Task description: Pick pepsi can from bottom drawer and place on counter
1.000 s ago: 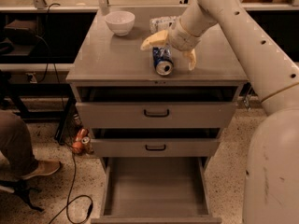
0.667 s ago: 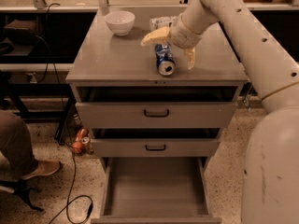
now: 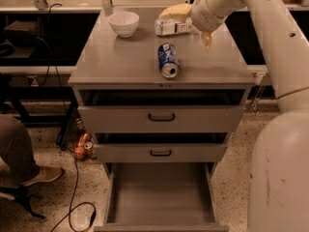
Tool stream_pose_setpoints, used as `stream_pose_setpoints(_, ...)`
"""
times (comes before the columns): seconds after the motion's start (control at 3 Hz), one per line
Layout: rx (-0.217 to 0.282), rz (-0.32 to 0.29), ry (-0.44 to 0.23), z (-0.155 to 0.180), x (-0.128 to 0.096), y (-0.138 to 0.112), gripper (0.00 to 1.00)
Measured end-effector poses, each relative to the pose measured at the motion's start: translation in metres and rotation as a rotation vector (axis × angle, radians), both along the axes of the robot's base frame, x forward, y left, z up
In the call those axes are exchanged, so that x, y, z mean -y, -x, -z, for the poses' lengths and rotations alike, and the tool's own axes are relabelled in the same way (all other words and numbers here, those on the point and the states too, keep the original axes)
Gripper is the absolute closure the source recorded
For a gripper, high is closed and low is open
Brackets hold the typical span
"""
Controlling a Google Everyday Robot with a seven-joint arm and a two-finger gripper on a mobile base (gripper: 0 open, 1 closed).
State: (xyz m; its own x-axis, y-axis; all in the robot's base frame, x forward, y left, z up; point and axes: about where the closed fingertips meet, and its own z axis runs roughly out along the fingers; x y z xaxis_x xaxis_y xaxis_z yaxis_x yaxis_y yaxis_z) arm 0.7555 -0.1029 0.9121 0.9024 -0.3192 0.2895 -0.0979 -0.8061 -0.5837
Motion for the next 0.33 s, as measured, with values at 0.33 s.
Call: stream_pose_setpoints(0.33, 0.062, 0.117, -0.072, -0.0226, 0.0320, -0.0203, 0.00)
